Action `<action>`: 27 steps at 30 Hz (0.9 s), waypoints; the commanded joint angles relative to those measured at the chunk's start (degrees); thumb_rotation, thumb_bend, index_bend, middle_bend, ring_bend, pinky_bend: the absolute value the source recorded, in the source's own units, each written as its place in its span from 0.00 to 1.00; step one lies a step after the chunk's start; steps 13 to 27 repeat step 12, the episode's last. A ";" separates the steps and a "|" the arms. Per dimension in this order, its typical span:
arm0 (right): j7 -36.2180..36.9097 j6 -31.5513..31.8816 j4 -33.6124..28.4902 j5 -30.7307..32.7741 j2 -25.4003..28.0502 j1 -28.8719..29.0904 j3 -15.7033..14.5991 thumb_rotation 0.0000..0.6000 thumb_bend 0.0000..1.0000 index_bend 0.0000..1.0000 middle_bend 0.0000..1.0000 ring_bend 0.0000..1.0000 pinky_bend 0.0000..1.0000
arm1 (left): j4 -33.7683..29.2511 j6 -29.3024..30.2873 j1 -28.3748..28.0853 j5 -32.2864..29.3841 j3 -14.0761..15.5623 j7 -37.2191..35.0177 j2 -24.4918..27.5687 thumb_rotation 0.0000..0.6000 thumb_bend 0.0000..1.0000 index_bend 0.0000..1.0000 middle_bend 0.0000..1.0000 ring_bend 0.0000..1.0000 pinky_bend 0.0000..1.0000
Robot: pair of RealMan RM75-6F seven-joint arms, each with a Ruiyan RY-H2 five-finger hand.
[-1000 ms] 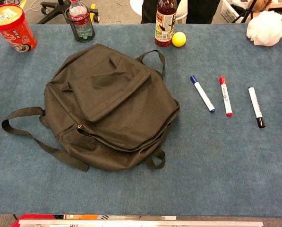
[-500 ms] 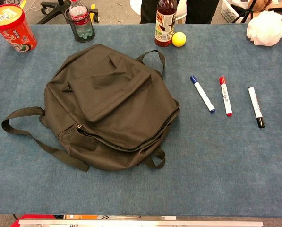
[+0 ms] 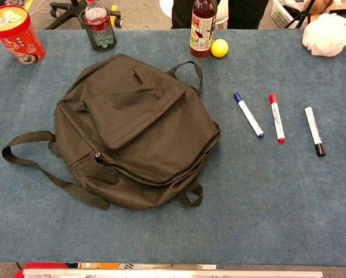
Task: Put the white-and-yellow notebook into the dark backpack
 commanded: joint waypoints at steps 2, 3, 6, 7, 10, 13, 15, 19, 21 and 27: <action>-0.35 -0.09 -1.19 1.69 0.98 0.78 -1.10 1.00 0.20 0.14 0.20 0.00 0.16 | -0.04 -0.69 0.03 0.22 -0.18 2.02 -0.15 1.00 0.29 0.25 0.26 0.20 0.28; -0.27 0.00 -1.37 2.05 1.11 0.93 -1.29 1.00 0.20 0.14 0.20 0.00 0.16 | -0.29 -0.77 0.07 0.11 -0.32 2.17 -0.05 1.00 0.29 0.25 0.26 0.20 0.28; -0.21 0.65 -1.65 2.69 1.36 1.38 -2.03 1.00 0.20 0.14 0.20 0.00 0.16 | -0.83 -0.22 0.27 0.20 -1.03 1.87 0.21 1.00 0.29 0.25 0.26 0.20 0.28; -0.25 0.82 -1.69 2.82 1.40 1.52 -2.28 1.00 0.20 0.14 0.20 0.00 0.16 | -0.86 -0.06 0.32 0.31 -1.17 1.92 0.29 1.00 0.29 0.25 0.26 0.20 0.28; -0.14 1.41 -1.79 3.35 1.47 2.04 -3.07 1.00 0.20 0.14 0.20 0.00 0.16 | -1.11 -0.14 0.39 0.74 -1.34 2.03 0.50 1.00 0.29 0.25 0.26 0.20 0.28; 0.00 1.74 -1.84 3.54 1.50 2.31 -3.48 1.00 0.20 0.14 0.20 0.00 0.16 | -1.22 -0.43 0.42 0.89 -1.28 2.28 0.56 1.00 0.29 0.25 0.26 0.20 0.28; 0.00 1.74 -1.84 3.54 1.50 2.31 -3.48 1.00 0.20 0.14 0.20 0.00 0.16 | -1.22 -0.43 0.42 0.89 -1.28 2.28 0.56 1.00 0.29 0.25 0.26 0.20 0.28; 0.00 1.74 -1.84 3.54 1.50 2.31 -3.48 1.00 0.20 0.14 0.20 0.00 0.16 | -1.22 -0.43 0.42 0.89 -1.28 2.28 0.56 1.00 0.29 0.25 0.26 0.20 0.28; 0.00 1.74 -1.84 3.54 1.50 2.31 -3.48 1.00 0.20 0.14 0.20 0.00 0.16 | -1.22 -0.43 0.42 0.89 -1.28 2.28 0.56 1.00 0.29 0.25 0.26 0.20 0.28; 0.00 1.74 -1.84 3.54 1.50 2.31 -3.48 1.00 0.20 0.14 0.20 0.00 0.16 | -1.22 -0.43 0.42 0.89 -1.28 2.28 0.56 1.00 0.29 0.25 0.26 0.20 0.28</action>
